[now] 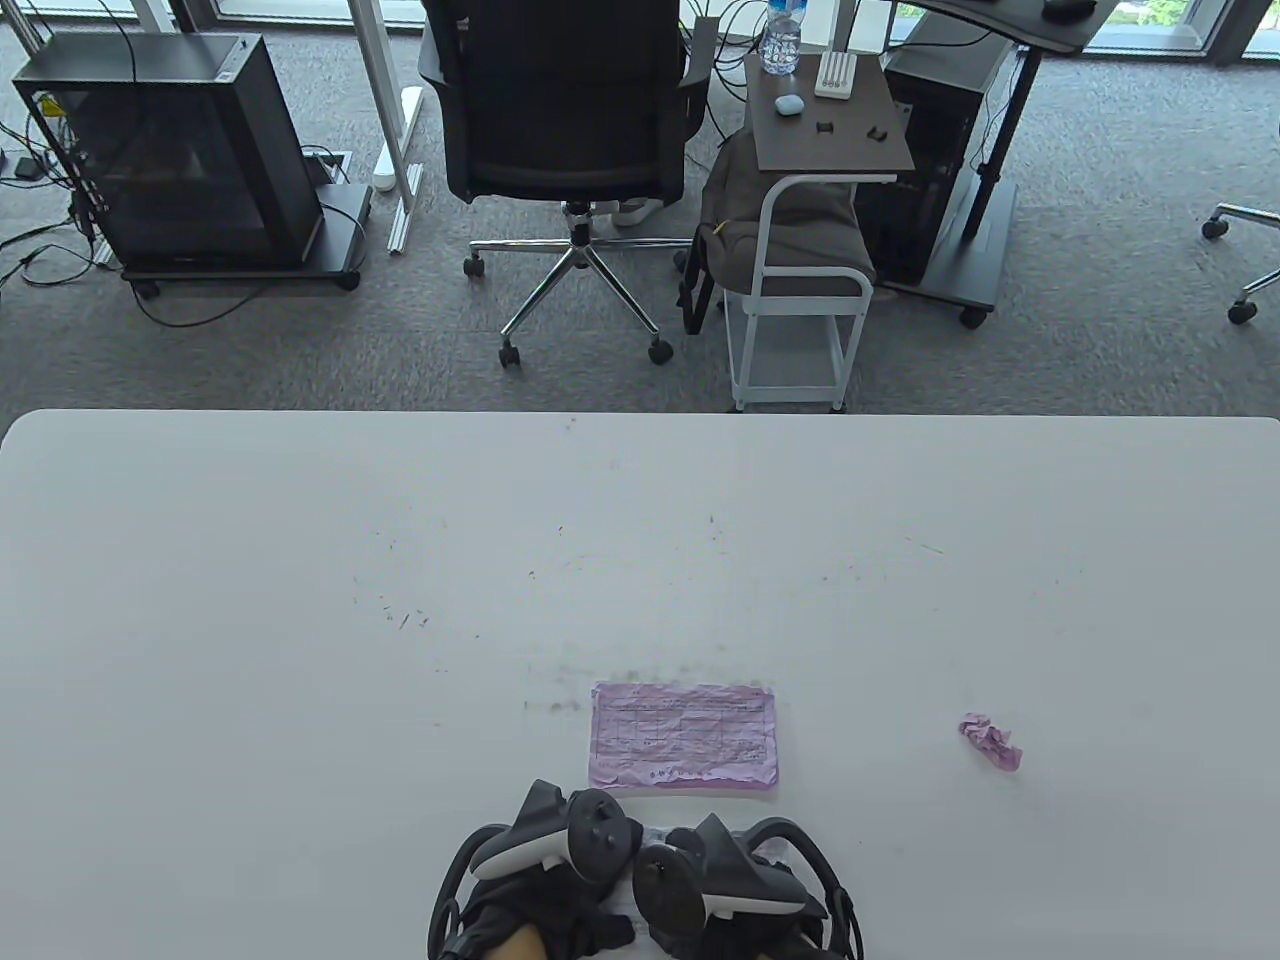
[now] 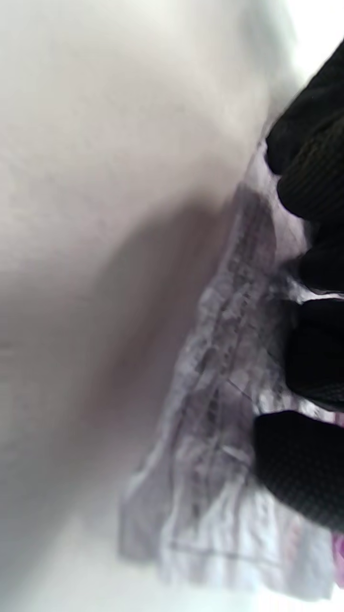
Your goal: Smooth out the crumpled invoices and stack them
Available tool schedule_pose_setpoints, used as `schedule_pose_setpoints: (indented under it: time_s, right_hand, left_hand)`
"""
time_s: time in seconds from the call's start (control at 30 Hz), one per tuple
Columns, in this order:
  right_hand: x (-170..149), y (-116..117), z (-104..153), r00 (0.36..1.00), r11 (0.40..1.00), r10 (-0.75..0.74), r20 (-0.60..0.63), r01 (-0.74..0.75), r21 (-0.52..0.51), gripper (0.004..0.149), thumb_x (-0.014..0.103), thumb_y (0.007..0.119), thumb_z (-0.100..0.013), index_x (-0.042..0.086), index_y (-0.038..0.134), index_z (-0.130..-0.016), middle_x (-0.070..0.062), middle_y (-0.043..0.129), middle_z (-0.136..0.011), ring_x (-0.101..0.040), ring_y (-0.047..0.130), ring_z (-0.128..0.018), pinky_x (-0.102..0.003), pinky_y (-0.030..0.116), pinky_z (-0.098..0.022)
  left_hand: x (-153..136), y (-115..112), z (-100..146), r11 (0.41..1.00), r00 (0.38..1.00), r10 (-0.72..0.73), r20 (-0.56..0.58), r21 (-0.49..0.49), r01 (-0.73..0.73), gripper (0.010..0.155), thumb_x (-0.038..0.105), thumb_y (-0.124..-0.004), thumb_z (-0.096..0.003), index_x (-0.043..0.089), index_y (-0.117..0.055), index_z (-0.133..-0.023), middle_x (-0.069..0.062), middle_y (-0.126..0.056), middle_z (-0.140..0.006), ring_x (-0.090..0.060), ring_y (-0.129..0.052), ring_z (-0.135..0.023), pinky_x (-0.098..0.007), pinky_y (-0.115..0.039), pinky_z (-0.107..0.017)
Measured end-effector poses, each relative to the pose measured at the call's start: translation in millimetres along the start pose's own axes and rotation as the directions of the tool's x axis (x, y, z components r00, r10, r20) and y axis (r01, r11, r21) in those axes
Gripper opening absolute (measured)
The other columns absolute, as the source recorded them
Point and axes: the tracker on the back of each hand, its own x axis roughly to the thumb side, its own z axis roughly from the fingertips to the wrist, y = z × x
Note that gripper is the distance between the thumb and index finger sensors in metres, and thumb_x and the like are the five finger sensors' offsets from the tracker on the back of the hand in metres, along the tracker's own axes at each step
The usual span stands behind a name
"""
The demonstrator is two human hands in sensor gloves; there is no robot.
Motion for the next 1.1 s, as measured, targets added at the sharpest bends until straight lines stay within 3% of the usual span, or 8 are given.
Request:
schedule_pose_setpoints:
  time_s: [0.07,0.43,0.63,0.73,0.8,0.83,0.93,1.1]
  right_hand:
    - [-7,-1,0,0.996,0.998,-0.034,-0.085,0.038,0.045,0.060,0.045,0.068,-0.058,0.019,0.043,-0.106,-0.016,0.048,-0.105,-0.036,0.063,-0.083,-0.057,0.078,-0.047]
    - [-46,-7,16,0.919,0.993,-0.094,-0.382,0.112,0.025,0.049,0.042,0.068,-0.059,0.013,0.059,-0.098,-0.018,0.066,-0.097,-0.040,0.079,-0.075,-0.056,0.084,-0.041]
    - [-64,-7,23,0.895,0.982,-0.163,-0.416,0.189,0.021,0.054,0.044,0.068,-0.059,0.011,0.058,-0.100,-0.021,0.064,-0.099,-0.041,0.079,-0.076,-0.054,0.085,-0.041]
    - [-73,-18,33,0.910,0.973,-0.229,-0.346,0.228,-0.045,0.061,0.050,0.070,-0.058,0.011,0.057,-0.102,-0.026,0.051,-0.107,-0.043,0.078,-0.079,-0.051,0.086,-0.040]
    - [-71,-26,39,0.953,0.960,-0.240,-0.184,0.205,-0.190,0.059,0.050,0.069,-0.057,0.012,0.059,-0.101,-0.026,0.055,-0.106,-0.042,0.077,-0.079,-0.054,0.082,-0.045]
    - [-67,-28,40,0.958,0.950,-0.263,-0.109,0.238,-0.200,0.058,0.049,0.070,-0.057,0.012,0.060,-0.101,-0.026,0.055,-0.106,-0.043,0.077,-0.080,-0.055,0.083,-0.045]
    - [-40,-23,32,0.951,0.949,-0.291,0.101,0.301,-0.095,0.054,0.047,0.069,-0.058,0.014,0.061,-0.100,-0.024,0.053,-0.107,-0.045,0.071,-0.084,-0.059,0.078,-0.049]
    - [4,-10,11,0.965,0.995,-0.100,0.243,0.092,0.044,0.050,0.046,0.069,-0.058,0.019,0.063,-0.099,-0.019,0.053,-0.109,-0.043,0.068,-0.088,-0.060,0.078,-0.051]
  left_hand:
    - [0,0,0,1.000,1.000,-0.001,0.000,0.000,0.001,0.080,0.046,-0.071,-0.0580,0.030,-0.010,-0.107,-0.014,0.016,-0.101,-0.051,0.015,-0.091,-0.069,-0.016,-0.062]
    - [1,0,0,1.000,1.000,0.003,0.001,0.007,-0.003,0.080,0.045,-0.071,-0.0579,0.030,-0.010,-0.107,-0.014,0.015,-0.101,-0.051,0.015,-0.091,-0.069,-0.016,-0.062]
    - [0,0,0,1.000,1.000,0.004,0.002,0.008,-0.004,0.080,0.045,-0.071,-0.0577,0.030,-0.011,-0.108,-0.014,0.015,-0.101,-0.051,0.014,-0.091,-0.069,-0.016,-0.062]
    - [0,0,0,1.000,1.000,0.005,0.003,0.008,-0.005,0.080,0.045,-0.072,-0.0577,0.030,-0.011,-0.108,-0.014,0.015,-0.101,-0.052,0.014,-0.091,-0.069,-0.017,-0.062]
    - [0,0,0,1.000,1.000,0.005,0.003,0.007,-0.005,0.080,0.045,-0.072,-0.0577,0.030,-0.011,-0.108,-0.014,0.015,-0.101,-0.052,0.014,-0.091,-0.070,-0.017,-0.062]
    - [0,0,0,1.000,1.000,0.006,0.004,0.007,-0.006,0.080,0.045,-0.072,-0.0578,0.030,-0.011,-0.108,-0.014,0.015,-0.101,-0.052,0.014,-0.091,-0.070,-0.016,-0.062]
    - [0,0,0,1.000,1.000,0.010,0.009,0.008,-0.011,0.080,0.045,-0.072,-0.0578,0.030,-0.011,-0.108,-0.014,0.015,-0.101,-0.052,0.015,-0.091,-0.070,-0.016,-0.061]
    - [-1,0,0,1.000,1.000,0.009,0.007,0.008,-0.009,0.080,0.045,-0.072,-0.0578,0.030,-0.011,-0.108,-0.014,0.015,-0.101,-0.052,0.015,-0.091,-0.070,-0.016,-0.062]
